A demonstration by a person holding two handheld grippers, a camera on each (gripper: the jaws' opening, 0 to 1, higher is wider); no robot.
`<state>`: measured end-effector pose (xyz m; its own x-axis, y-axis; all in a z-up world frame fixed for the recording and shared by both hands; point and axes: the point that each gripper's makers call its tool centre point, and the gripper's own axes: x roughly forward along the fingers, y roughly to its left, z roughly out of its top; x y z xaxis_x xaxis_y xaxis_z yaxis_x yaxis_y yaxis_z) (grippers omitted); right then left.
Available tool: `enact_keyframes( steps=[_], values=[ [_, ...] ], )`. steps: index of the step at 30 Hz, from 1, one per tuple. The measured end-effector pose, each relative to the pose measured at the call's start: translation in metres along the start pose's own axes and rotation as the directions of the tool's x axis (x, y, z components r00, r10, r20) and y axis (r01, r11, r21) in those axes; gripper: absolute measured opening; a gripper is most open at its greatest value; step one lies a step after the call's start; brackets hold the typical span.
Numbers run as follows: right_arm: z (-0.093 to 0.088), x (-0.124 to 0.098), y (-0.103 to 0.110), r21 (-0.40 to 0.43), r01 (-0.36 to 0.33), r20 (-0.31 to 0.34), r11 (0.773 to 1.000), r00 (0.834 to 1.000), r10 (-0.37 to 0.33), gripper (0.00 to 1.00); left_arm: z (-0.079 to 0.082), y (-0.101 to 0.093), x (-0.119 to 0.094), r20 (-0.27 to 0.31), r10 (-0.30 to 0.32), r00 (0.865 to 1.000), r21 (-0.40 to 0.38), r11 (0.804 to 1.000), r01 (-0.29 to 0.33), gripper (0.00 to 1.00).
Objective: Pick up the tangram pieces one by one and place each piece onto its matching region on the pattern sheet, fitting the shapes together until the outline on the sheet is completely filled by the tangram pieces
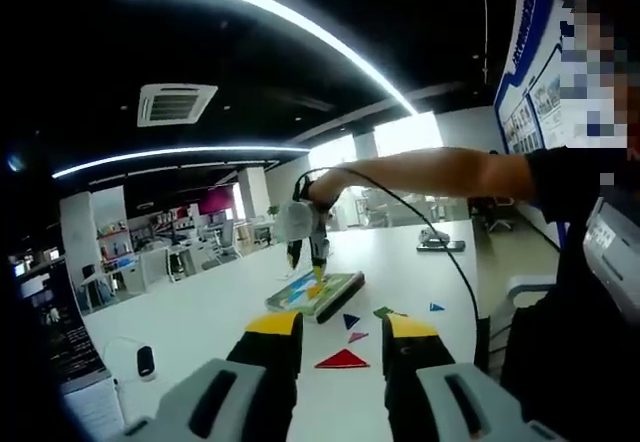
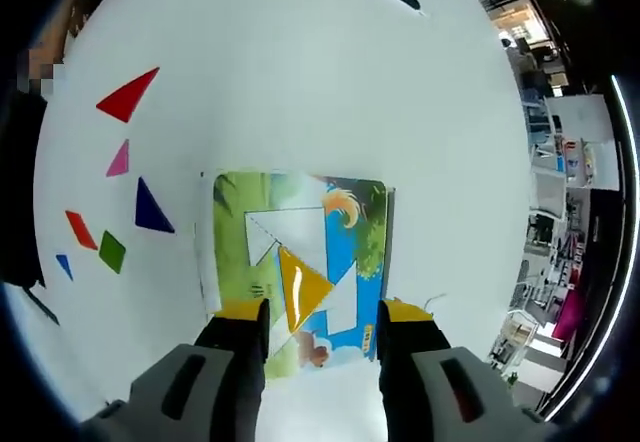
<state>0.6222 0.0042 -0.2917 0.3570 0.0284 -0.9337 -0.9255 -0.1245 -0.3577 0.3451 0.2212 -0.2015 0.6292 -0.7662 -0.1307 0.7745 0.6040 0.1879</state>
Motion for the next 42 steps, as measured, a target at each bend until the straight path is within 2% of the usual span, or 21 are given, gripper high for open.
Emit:
enact_keyframes(
  steps=[11, 16, 20, 25, 31, 36, 42],
  values=[
    [0.024, -0.052, 0.006, 0.031, 0.030, 0.068, 0.999, 0.997, -0.032, 0.46, -0.001, 0.006, -0.005, 0.004, 0.019, 1.000, -0.009, 1.000, -0.019, 0.36],
    [0.023, -0.063, 0.019, 0.133, 0.015, 0.036, 0.991, 0.999, -0.020, 0.46, 0.000, 0.007, -0.011, 0.029, 0.006, 1.000, -0.039, 0.999, -0.005, 0.35],
    [0.034, -0.069, 0.039, 0.183, -0.024, 0.072, 0.983, 0.997, 0.011, 0.46, -0.002, 0.011, -0.017, 0.043, 0.019, 0.999, -0.050, 0.999, -0.017, 0.34],
    [0.050, -0.070, 0.066, 0.226, -0.078, 0.124, 0.971, 0.991, 0.051, 0.47, -0.004, 0.015, -0.021, 0.036, 0.047, 0.998, -0.050, 0.998, -0.045, 0.33],
    [0.075, -0.069, 0.077, 0.278, -0.103, 0.186, 0.955, 0.981, 0.052, 0.49, -0.002, 0.009, -0.018, 0.033, 0.040, 0.999, -0.034, 0.999, -0.039, 0.33],
    [0.091, -0.063, 0.086, 0.260, -0.118, 0.212, 0.958, 0.975, 0.063, 0.50, -0.001, 0.008, -0.017, 0.031, 0.038, 0.999, -0.028, 0.999, -0.037, 0.33],
    [0.110, -0.050, 0.109, 0.236, -0.150, 0.216, 0.960, 0.971, 0.098, 0.51, -0.001, 0.011, -0.019, 0.031, 0.042, 0.999, -0.027, 0.999, -0.041, 0.33]
  ],
)
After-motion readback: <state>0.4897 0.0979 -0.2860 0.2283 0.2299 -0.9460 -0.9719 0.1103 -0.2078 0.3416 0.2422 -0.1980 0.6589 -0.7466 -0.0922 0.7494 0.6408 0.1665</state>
